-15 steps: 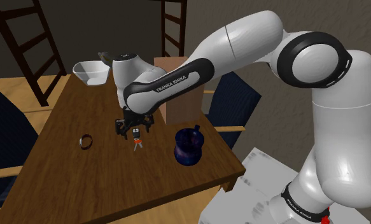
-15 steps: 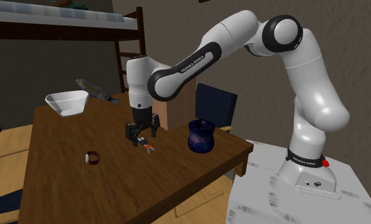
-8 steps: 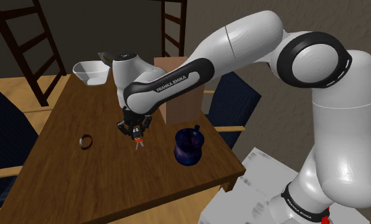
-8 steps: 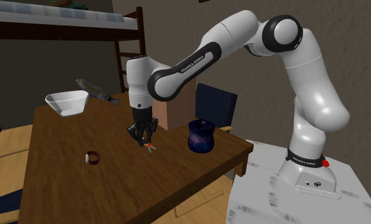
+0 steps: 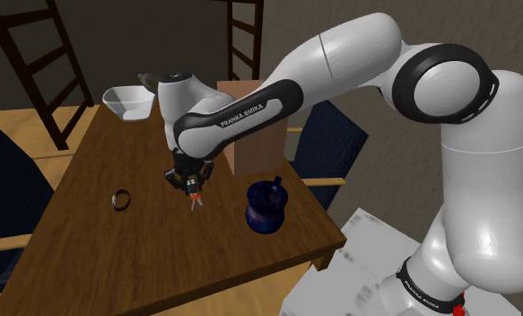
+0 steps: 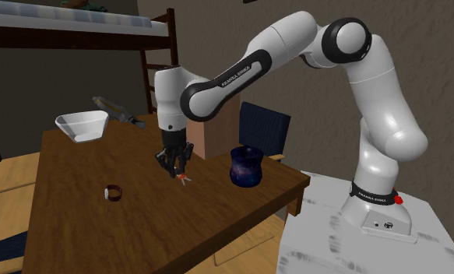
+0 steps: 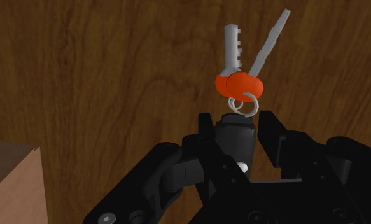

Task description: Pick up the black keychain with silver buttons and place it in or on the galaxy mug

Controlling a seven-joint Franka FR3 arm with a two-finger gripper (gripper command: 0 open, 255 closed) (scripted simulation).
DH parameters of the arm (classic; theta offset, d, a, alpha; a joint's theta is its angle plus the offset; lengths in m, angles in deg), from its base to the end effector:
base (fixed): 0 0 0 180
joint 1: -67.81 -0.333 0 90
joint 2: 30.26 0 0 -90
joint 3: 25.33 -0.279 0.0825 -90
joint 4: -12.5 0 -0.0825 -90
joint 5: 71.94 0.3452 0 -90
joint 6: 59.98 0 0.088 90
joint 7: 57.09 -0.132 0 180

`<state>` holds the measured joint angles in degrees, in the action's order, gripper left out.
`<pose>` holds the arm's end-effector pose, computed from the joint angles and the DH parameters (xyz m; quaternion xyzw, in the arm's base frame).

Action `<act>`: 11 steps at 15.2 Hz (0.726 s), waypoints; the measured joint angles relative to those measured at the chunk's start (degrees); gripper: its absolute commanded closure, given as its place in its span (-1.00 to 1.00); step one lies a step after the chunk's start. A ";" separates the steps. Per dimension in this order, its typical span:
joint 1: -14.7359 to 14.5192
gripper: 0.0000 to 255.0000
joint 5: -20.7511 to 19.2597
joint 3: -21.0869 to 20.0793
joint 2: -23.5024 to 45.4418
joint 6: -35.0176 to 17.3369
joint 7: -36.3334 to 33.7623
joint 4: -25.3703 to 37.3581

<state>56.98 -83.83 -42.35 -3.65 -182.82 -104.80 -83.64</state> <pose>0.5637 0.2658 0.3069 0.9908 -0.1332 0.0238 0.0097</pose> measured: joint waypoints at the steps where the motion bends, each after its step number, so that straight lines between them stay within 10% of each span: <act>1: 0.04 1.00 0.15 -0.08 -0.34 0.64 0.12 0.32; 11: 0.23 1.00 1.38 -0.67 -3.05 6.86 1.10 4.01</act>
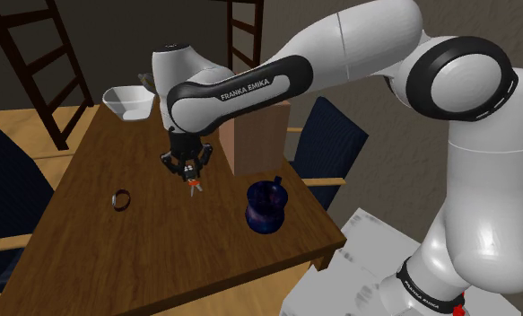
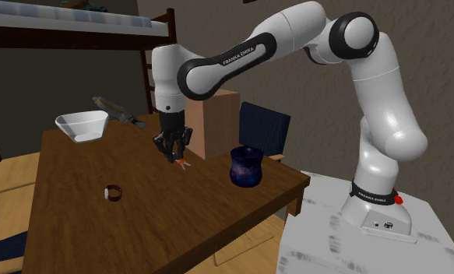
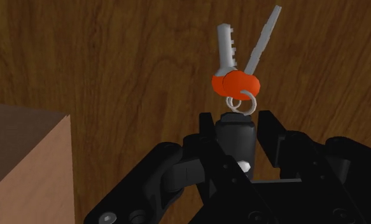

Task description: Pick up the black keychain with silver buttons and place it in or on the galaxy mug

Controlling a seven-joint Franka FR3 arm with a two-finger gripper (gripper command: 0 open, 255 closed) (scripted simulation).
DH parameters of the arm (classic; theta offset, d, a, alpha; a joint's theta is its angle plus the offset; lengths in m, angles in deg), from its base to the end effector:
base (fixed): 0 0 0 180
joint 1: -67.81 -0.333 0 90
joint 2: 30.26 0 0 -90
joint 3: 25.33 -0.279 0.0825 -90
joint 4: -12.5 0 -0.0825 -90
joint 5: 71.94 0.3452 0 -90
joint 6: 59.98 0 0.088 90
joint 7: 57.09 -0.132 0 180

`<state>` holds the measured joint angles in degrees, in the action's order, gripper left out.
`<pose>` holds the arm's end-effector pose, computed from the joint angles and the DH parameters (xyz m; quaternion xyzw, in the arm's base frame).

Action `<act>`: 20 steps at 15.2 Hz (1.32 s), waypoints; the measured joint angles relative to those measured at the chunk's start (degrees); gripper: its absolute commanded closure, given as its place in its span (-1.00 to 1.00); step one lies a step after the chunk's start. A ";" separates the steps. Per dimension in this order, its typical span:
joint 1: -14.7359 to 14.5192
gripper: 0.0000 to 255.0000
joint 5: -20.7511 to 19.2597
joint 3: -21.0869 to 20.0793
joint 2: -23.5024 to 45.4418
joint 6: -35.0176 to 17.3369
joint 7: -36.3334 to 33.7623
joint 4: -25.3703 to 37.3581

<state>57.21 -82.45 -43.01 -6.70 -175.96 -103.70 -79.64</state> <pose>0.5636 0.2657 0.3589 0.9908 -0.1332 0.0240 0.0096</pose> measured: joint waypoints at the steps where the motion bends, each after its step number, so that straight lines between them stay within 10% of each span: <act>1: 0.01 1.00 0.10 -0.04 -0.16 0.68 0.12 0.54; 20: -0.39 1.00 1.28 -0.61 -2.31 14.18 1.49 12.07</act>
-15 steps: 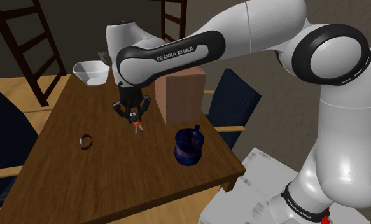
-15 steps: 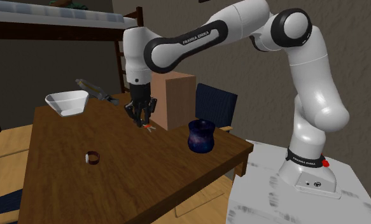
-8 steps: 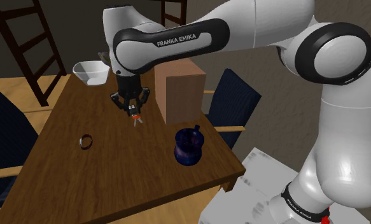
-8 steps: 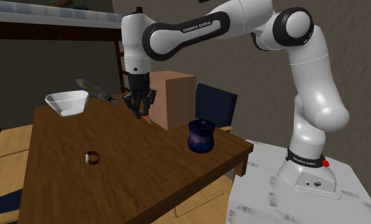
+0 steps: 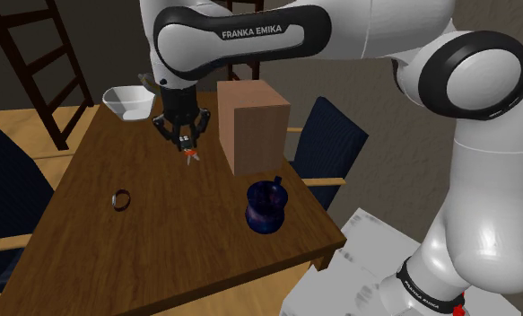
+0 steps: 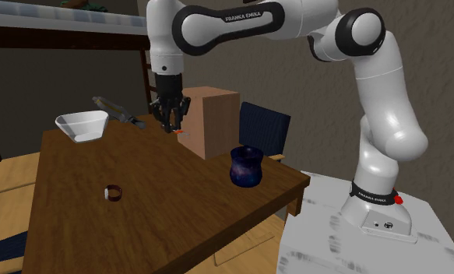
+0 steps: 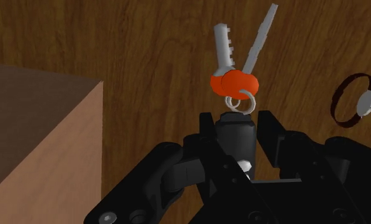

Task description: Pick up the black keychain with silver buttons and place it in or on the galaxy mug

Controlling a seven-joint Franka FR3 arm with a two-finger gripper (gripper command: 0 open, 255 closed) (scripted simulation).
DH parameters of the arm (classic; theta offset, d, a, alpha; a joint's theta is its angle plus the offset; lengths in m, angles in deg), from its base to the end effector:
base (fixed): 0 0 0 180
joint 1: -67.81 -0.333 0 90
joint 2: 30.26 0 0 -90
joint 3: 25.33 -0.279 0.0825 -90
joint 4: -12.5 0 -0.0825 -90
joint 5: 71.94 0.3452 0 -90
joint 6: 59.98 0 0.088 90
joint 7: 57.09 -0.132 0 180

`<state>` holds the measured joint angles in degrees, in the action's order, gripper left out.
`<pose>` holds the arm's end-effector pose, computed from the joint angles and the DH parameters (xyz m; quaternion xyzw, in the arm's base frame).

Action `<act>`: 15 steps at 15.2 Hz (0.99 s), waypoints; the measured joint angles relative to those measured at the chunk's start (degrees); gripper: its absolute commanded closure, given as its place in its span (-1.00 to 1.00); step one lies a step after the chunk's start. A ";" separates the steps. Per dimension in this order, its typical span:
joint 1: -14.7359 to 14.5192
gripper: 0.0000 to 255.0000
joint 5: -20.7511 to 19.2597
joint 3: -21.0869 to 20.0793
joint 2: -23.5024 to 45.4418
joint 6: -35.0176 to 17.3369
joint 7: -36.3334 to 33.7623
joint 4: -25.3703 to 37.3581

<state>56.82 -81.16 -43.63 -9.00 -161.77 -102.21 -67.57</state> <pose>0.5618 0.2642 0.4541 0.9908 -0.1332 0.0239 0.0096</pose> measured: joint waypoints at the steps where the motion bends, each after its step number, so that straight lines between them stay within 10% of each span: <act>1: 0.44 1.00 0.44 -0.07 -1.49 -0.27 0.25 -1.71; 15: 4.96 1.00 10.89 2.11 -35.53 -6.72 8.53 -40.37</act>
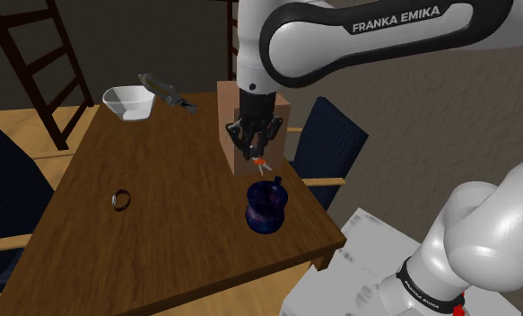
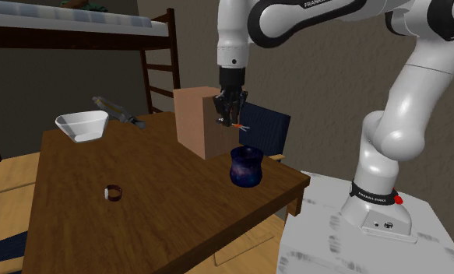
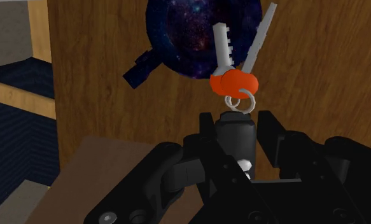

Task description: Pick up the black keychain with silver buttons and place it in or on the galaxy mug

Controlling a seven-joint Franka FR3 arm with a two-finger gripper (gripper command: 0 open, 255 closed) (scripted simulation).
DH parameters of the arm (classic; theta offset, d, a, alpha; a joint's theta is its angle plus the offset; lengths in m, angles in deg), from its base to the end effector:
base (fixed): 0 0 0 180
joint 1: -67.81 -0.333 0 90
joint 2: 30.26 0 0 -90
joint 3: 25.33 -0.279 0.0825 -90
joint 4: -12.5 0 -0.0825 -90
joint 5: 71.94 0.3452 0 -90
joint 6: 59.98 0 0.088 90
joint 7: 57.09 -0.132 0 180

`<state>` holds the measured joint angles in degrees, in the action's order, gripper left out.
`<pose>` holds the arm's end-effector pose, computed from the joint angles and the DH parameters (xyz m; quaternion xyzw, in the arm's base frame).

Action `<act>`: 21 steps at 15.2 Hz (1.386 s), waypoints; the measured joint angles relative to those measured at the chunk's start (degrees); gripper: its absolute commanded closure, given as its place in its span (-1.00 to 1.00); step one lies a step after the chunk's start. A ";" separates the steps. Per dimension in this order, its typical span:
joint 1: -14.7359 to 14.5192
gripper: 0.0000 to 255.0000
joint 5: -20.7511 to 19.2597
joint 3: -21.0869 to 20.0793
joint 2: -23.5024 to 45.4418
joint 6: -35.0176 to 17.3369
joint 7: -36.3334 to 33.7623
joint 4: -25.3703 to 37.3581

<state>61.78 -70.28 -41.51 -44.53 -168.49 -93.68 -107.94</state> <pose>0.4230 0.1821 0.4737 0.9908 -0.1330 0.0238 0.0102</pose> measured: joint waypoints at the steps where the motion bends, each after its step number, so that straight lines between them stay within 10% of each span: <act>1: -0.03 1.00 0.52 0.45 -2.25 0.21 0.70 -1.98; 21: -0.20 1.00 1.38 0.71 -4.39 -12.09 1.78 -16.39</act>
<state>61.58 -68.90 -40.80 -48.93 -180.58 -91.91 -124.33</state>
